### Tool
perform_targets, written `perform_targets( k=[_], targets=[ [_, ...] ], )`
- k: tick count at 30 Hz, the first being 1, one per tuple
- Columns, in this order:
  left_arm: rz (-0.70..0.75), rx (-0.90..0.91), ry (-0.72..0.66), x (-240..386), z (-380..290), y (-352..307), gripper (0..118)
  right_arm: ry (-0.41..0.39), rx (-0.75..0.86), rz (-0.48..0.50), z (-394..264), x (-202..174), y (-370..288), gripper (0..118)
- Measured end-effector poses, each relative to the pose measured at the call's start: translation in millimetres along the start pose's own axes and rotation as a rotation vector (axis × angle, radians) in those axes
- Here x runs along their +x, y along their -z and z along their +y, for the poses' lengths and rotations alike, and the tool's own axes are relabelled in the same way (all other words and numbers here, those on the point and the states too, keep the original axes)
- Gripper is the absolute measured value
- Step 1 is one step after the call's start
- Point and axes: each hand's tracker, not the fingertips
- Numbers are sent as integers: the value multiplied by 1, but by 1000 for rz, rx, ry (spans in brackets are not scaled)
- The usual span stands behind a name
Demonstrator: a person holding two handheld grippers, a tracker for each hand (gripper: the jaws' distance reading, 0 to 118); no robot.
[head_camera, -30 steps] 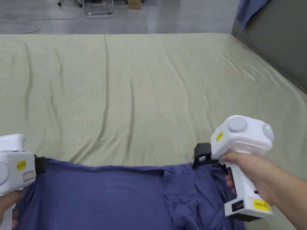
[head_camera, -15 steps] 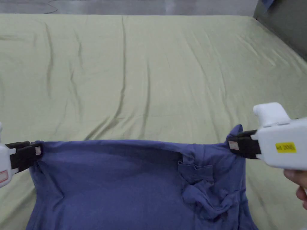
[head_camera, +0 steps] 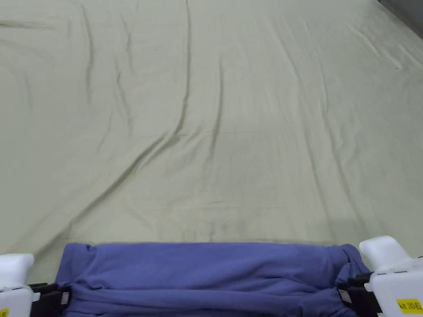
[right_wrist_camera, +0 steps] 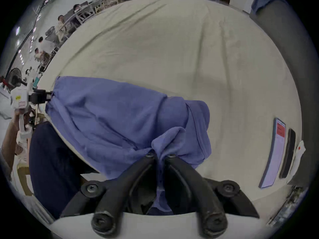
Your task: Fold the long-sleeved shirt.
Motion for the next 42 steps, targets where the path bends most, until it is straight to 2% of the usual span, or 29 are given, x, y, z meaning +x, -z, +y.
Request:
perform_targets(
  k=[3, 4, 5, 6, 7, 8, 9, 10, 13, 14, 15, 16, 17, 18, 20, 21, 22, 23, 24, 26, 29, 35, 36, 37, 38, 39, 40, 41, 42],
  targets=[
    [-30, -6, -73, 3, 13, -4, 19, 20, -48, 0, 11, 2, 3, 5],
    [-55, -2, -85, 3, 14, -8, 27, 38, -51, 5, 14, 6, 2, 7],
    [-64, 11, -103, 7, 17, -13, 47, 88, -38, -9, 16, 11, -2, 17],
    [-14, 26, -115, 15, 20, -21, 69, 147, -10, 4, 15, 15, -12, 29],
    [48, 69, -86, 20, 20, -35, 93, 149, 25, -1, 13, 17, -26, 49],
    [62, 124, -69, 24, 19, -49, 111, 146, 71, -27, 10, 17, -40, 86],
    [49, 196, -55, 29, 19, -65, 113, 179, 139, -18, 6, 17, -56, 104],
    [27, 246, -59, 33, 18, -79, 113, 198, 211, 4, 1, 15, -73, 109],
    [-30, 241, -86, 34, 12, -96, 113, 255, 265, 114, -10, 11, -93, 109],
    [-58, 176, -93, 34, 11, -94, 107, 272, 279, 141, -14, 8, -92, 102],
    [-73, 131, -101, 34, 7, -91, 80, 281, 316, 180, -18, 3, -92, 79],
    [-87, 130, -100, 33, 2, -87, 19, 280, 341, 207, -22, 0, -90, 29],
    [-87, 136, -97, 32, -1, -80, 0, 276, 321, 223, -22, -4, -83, 0],
    [-104, 114, -118, 29, -8, -75, 0, 298, 323, 243, -25, -5, -77, 0],
    [-186, 119, -130, 13, -11, -65, 1, 269, 311, 349, -24, 5, -62, 0],
    [-271, 116, -136, 1, -9, -58, 21, 272, 333, 403, -25, 9, -59, 0],
    [-301, 93, -156, -11, -7, -49, 60, 273, 338, 444, -26, 8, -57, 0],
    [-309, 66, -167, -17, -5, -41, 109, 271, 333, 472, -26, 5, -56, 0],
    [-326, 25, -168, -27, -1, -28, 118, 269, 336, 502, -25, 9, -53, 0],
    [-391, 67, -177, -39, 4, -9, 118, 255, 335, 553, -23, 15, -46, 0],
    [-413, -93, -133, -55, 7, 37, 118, 252, 321, 641, -23, 12, -40, 0],
    [-472, -61, -129, -34, 30, 41, 118, 276, 320, 688, -26, -3, -34, 0],
    [-509, -55, -155, -1, 28, 23, 116, 281, 318, 695, -26, -4, -31, 0],
    [-545, -36, -169, 5, 30, 23, 98, 287, 315, 698, -25, -4, -28, 0],
    [-461, -13, -166, 15, 31, 25, 76, 293, 310, 703, -24, -4, -25, 0],
    [-387, -23, -157, 20, 32, 29, 60, 296, 305, 699, -22, -15, -25, 0],
    [-378, -29, -172, -14, 32, 56, 34, 298, 300, 697, -21, -16, -24, 0],
    [-344, -16, -202, -25, 32, 62, 19, 299, 296, 695, -21, -18, -23, 0],
    [-450, -41, -281, -40, 31, 66, 18, 296, 294, 691, -20, -22, -25, 0]
  ],
)
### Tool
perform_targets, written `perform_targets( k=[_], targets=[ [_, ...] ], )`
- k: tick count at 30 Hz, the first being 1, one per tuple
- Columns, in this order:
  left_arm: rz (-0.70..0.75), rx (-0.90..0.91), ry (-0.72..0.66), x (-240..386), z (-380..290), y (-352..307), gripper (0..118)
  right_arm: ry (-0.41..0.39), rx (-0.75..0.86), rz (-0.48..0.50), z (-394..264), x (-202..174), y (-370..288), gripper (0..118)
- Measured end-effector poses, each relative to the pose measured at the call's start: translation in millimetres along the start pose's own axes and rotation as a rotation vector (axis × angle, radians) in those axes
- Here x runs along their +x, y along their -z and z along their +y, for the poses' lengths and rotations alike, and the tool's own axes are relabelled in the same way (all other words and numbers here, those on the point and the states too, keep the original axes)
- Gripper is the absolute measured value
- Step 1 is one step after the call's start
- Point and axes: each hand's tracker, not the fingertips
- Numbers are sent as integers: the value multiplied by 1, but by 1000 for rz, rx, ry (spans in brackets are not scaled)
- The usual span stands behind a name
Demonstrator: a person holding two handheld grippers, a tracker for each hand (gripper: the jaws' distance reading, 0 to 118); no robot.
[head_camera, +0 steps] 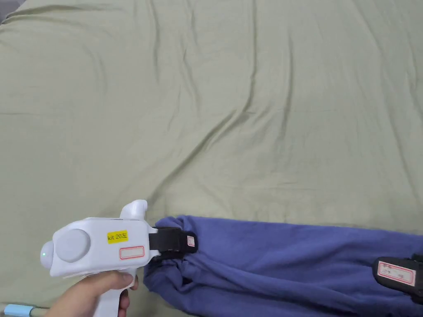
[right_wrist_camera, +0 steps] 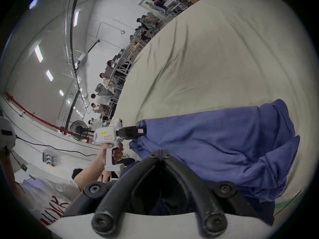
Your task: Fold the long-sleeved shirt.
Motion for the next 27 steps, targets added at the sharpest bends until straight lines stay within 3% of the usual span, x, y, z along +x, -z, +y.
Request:
perform_targets(
  k=[4, 7, 13, 14, 19, 25, 27],
  targets=[
    [-67, 53, -19, -2, -8, -24, 15, -24, 1, -22, -1, -13, -2, 0],
    [-147, 130, -40, 56, -39, -54, 14, -35, 11, -51, 1, -23, -6, 0],
    [-236, 209, -55, 69, -30, -106, 14, 0, 58, -65, 7, -36, -10, 0],
    [-236, 224, -40, 32, -9, -124, 14, 2, 65, -65, 8, -39, -11, 0],
    [-227, 286, -80, 13, -2, -157, 14, -6, 96, -76, 17, -54, -11, 0],
    [-115, 419, -173, -21, 12, -208, 14, -43, 127, -93, 26, -69, -11, 0],
    [-65, 474, -203, -7, 8, -219, 14, -51, 131, -110, 26, -71, -11, 0]
  ],
)
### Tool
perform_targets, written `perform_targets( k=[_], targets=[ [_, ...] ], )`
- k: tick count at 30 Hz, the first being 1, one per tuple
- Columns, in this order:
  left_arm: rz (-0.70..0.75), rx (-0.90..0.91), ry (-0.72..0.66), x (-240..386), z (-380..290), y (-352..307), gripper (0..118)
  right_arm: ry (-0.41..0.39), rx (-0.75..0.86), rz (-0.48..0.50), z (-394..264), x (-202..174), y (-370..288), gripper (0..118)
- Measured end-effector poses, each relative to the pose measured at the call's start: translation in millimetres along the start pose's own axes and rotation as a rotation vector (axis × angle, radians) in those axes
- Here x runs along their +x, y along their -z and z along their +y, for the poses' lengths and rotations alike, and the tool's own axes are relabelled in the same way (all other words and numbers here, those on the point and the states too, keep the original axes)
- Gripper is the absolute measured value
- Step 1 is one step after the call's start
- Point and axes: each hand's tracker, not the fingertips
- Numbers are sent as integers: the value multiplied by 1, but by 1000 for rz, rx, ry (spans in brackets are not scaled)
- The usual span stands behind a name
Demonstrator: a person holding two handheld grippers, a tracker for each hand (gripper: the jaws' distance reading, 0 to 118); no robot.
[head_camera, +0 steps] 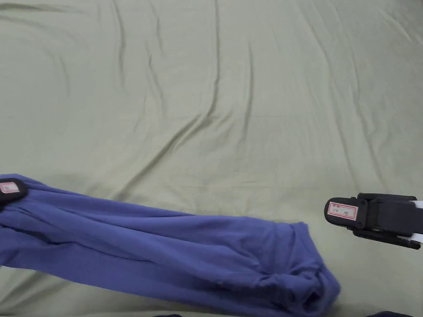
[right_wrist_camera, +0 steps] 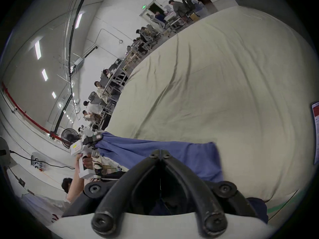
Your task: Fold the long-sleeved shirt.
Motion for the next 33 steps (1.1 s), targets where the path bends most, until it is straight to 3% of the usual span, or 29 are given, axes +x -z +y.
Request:
perform_targets(
  k=[3, 7, 10, 14, 16, 17, 19, 20, 22, 24, 27, 31, 32, 33],
  targets=[
    [71, 53, 44, 24, -2, -10, 14, -10, -6, -34, -2, 1, -2, 0],
    [100, -27, 268, 106, -50, 8, 14, -36, -11, -97, -9, 0, -10, 0],
    [119, -135, 431, 172, -111, 46, 14, -43, -4, -104, -12, 1, -21, 0],
    [124, -343, 526, 226, -197, 126, 14, -56, 7, -114, -15, -1, -37, 0],
    [233, -373, 576, 234, -233, 169, 16, -59, 9, -141, -16, -2, -43, 0],
    [269, -404, 582, 233, -248, 194, 30, -60, 7, -161, -17, -2, -46, 0],
    [248, -476, 560, 221, -265, 235, 88, -59, 9, -171, -19, -1, -52, 0],
    [237, -490, 512, 216, -272, 248, 110, -59, 13, -168, -20, -1, -56, 0],
    [195, -517, 442, 221, -277, 250, 110, -51, 19, -153, -22, 2, -64, 0],
    [27, -464, 371, 232, -263, 220, 110, -42, 33, -139, -24, 4, -71, 0],
    [-96, -358, 356, 240, -228, 169, 110, -17, 59, -94, -24, 10, -77, 0],
    [38, -188, 334, 224, -188, 118, 110, 30, 90, -25, -23, 17, -74, 0],
    [152, -159, 379, 221, -185, 113, 93, 41, 92, -19, -23, 18, -71, 0],
    [283, -142, 480, 219, -187, 112, 54, 51, 89, -21, -23, 19, -68, 0]
  ],
)
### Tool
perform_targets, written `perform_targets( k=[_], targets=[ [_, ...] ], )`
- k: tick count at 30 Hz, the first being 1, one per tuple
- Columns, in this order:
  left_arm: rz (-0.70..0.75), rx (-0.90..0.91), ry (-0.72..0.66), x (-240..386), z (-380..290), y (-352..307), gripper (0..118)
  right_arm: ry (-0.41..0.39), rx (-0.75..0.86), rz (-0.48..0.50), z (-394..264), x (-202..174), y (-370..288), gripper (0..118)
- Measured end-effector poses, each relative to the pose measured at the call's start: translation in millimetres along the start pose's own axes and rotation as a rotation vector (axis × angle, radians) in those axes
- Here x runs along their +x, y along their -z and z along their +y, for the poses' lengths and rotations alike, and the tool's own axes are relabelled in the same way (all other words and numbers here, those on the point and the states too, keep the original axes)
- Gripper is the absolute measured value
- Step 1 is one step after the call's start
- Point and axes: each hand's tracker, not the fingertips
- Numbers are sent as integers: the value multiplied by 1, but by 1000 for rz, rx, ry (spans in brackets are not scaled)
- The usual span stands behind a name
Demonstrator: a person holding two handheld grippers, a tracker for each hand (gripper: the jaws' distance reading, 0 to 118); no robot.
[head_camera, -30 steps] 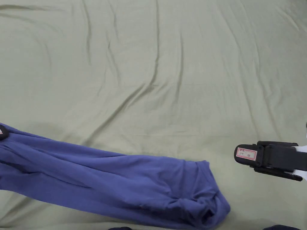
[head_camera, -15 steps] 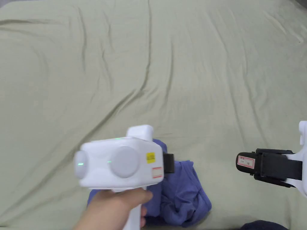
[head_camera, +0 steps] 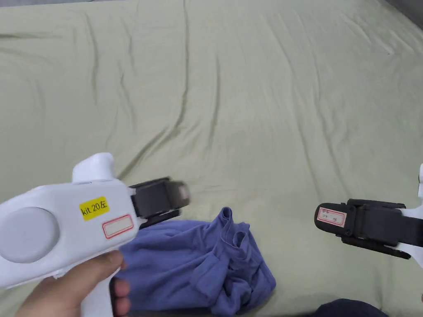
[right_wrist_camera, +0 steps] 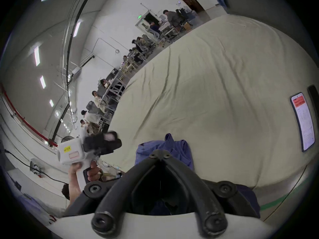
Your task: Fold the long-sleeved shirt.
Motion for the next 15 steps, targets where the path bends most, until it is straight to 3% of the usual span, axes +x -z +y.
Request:
perform_targets(
  k=[1, 2, 3, 6, 10, 15],
  targets=[
    [101, 4, 102, 3, -5, 6, 2, 5, -3, -4, 0, 0, 3, 0],
    [206, -19, 178, 6, -16, 18, 0, 7, -7, -12, -1, -1, 6, 0],
    [200, -50, 204, 9, -28, 28, 0, 3, -12, -19, -1, -2, 8, 0],
    [-46, -261, 200, 36, -67, 76, 0, -15, -31, -49, -3, -7, 10, 0],
    [-52, -375, 361, 97, -116, 131, 0, -11, -38, -136, -1, -10, 9, 0],
    [-335, -447, 150, 125, -99, 147, 0, 35, -17, -144, 3, -6, 0, 0]
  ],
)
